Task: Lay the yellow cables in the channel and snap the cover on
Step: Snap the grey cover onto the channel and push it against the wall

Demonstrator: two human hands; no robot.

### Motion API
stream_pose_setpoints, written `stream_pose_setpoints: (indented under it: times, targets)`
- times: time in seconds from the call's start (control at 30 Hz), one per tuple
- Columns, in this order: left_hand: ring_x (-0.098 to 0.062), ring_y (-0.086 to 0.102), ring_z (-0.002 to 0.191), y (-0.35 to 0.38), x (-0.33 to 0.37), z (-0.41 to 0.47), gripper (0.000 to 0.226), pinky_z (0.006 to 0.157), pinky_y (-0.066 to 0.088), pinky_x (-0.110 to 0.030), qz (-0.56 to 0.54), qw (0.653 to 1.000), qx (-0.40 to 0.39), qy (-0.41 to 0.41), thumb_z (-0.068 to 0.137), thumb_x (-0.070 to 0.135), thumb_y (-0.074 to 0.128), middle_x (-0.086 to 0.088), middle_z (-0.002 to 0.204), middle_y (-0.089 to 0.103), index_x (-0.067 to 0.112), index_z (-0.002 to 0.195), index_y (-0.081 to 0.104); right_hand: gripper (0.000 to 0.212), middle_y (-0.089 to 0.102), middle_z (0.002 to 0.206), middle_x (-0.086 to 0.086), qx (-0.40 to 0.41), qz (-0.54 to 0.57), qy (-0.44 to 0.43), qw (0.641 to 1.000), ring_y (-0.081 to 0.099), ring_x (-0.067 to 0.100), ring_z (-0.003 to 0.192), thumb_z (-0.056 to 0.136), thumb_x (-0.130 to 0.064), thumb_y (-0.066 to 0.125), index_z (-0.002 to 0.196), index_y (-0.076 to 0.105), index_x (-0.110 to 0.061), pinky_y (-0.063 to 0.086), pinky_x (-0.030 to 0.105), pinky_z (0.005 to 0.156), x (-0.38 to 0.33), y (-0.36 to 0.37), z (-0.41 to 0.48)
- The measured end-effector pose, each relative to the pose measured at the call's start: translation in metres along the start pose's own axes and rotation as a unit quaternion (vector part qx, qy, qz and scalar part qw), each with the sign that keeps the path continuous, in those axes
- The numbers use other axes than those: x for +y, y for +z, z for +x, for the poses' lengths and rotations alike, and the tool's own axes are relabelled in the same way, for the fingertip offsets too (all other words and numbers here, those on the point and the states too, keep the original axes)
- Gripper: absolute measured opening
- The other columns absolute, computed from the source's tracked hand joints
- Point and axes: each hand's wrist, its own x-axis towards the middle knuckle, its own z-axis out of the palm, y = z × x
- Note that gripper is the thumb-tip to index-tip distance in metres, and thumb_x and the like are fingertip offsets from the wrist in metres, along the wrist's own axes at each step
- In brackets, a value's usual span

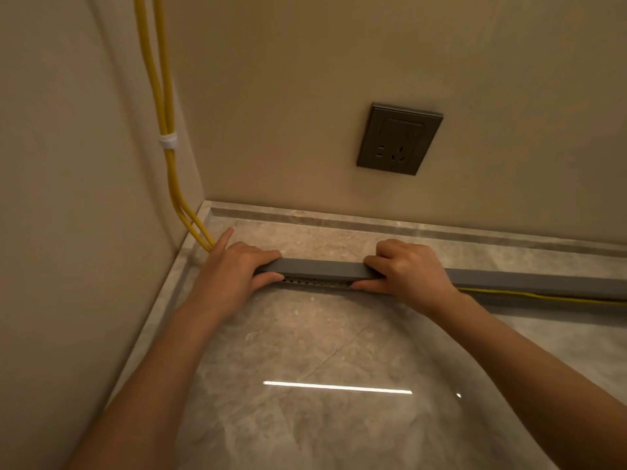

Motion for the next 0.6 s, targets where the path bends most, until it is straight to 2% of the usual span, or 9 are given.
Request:
stream_pose_setpoints:
  times: [0.23, 0.4, 0.5, 0.6]
  targets:
    - [-0.015, 0.057, 0.104, 0.002, 0.005, 0.001, 0.037, 0.114, 0.007, -0.036, 0.030, 0.999, -0.013, -0.001, 0.086, 0.048, 0.055, 0.007, 0.105, 0.070, 0.033, 0.120, 0.060, 0.037, 0.056, 0.060, 0.006, -0.014, 0.014, 0.022, 1.000, 0.052, 0.022, 0.049, 0.073, -0.046, 0.072, 0.066, 0.068, -0.010, 0.039, 0.026, 0.037, -0.001, 0.008, -0.008]
    - [-0.017, 0.058, 0.104, 0.002, 0.006, 0.000, 0.039, 0.114, 0.010, -0.038, 0.033, 0.999, -0.017, 0.000, 0.085, 0.045, 0.057, 0.006, 0.105, 0.070, 0.031, 0.121, 0.060, 0.040, 0.057, 0.061, 0.004, -0.017, 0.002, 0.032, 0.999, 0.053, 0.020, 0.052, 0.074, -0.051, 0.069, 0.066, 0.067, -0.012, 0.038, 0.025, 0.039, -0.003, 0.011, -0.009]
    - [-0.016, 0.058, 0.104, 0.003, 0.006, 0.001, 0.039, 0.114, 0.011, -0.038, 0.045, 0.999, -0.012, 0.003, 0.085, 0.046, 0.056, 0.007, 0.105, 0.070, 0.031, 0.121, 0.059, 0.042, 0.064, 0.076, 0.004, -0.034, 0.020, 0.035, 0.999, 0.058, 0.021, 0.066, 0.081, -0.054, 0.059, 0.082, 0.070, -0.013, 0.046, 0.029, 0.047, -0.009, 0.011, -0.003]
    - [-0.016, 0.059, 0.103, 0.003, 0.006, -0.001, 0.038, 0.113, 0.013, -0.039, 0.053, 0.999, -0.004, 0.011, 0.085, 0.047, 0.055, 0.007, 0.104, 0.070, 0.030, 0.119, 0.060, 0.047, 0.065, 0.100, 0.005, -0.061, 0.064, 0.010, 0.996, 0.059, 0.021, 0.087, 0.085, -0.054, 0.052, 0.112, 0.063, -0.018, 0.051, 0.033, 0.066, -0.023, 0.011, 0.015]
